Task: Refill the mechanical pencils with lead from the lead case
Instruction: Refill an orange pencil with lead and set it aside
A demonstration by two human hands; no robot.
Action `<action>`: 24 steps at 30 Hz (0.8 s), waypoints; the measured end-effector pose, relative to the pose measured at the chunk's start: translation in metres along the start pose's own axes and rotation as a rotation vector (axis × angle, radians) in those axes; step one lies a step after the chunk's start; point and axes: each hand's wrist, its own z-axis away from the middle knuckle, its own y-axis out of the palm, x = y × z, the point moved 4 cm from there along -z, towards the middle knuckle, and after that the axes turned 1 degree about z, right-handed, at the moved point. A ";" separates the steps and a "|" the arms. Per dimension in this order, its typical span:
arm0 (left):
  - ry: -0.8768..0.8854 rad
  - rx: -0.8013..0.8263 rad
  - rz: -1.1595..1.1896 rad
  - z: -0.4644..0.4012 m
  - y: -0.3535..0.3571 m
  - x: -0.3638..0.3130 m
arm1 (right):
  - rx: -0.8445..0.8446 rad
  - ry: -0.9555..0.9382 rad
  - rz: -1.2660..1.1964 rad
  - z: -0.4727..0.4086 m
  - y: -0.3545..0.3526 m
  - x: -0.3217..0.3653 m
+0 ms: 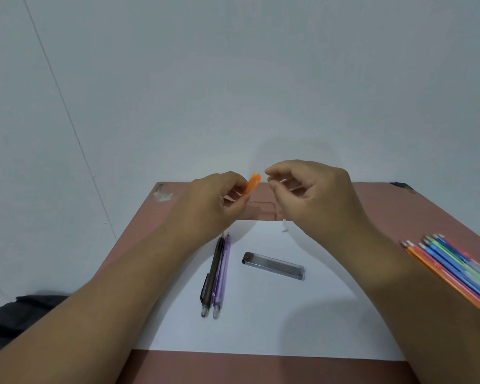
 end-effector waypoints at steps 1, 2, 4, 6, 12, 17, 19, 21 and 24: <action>0.000 0.000 0.004 0.000 0.000 0.000 | 0.011 0.024 0.005 0.000 0.001 -0.001; -0.002 -0.001 0.005 0.000 0.000 0.000 | 0.022 0.046 0.010 0.000 0.001 -0.001; -0.001 -0.007 0.004 0.000 0.000 -0.001 | 0.045 0.098 0.047 -0.001 0.002 -0.006; 0.003 -0.013 -0.002 0.000 -0.001 -0.001 | 0.127 0.214 0.155 -0.004 0.001 -0.017; 0.040 -0.038 -0.035 0.002 -0.005 0.000 | 0.601 0.442 0.475 -0.006 -0.002 -0.043; 0.063 -0.049 -0.049 0.002 -0.005 0.007 | 0.701 0.450 0.386 0.001 0.004 -0.044; 0.056 -0.052 -0.047 0.001 -0.005 0.010 | 0.706 0.428 0.381 0.003 0.007 -0.045; 0.049 -0.049 -0.049 0.001 -0.005 0.011 | 0.702 0.414 0.373 0.004 0.010 -0.044; 0.046 -0.046 -0.043 0.001 -0.005 0.012 | 0.706 0.404 0.378 0.004 0.011 -0.044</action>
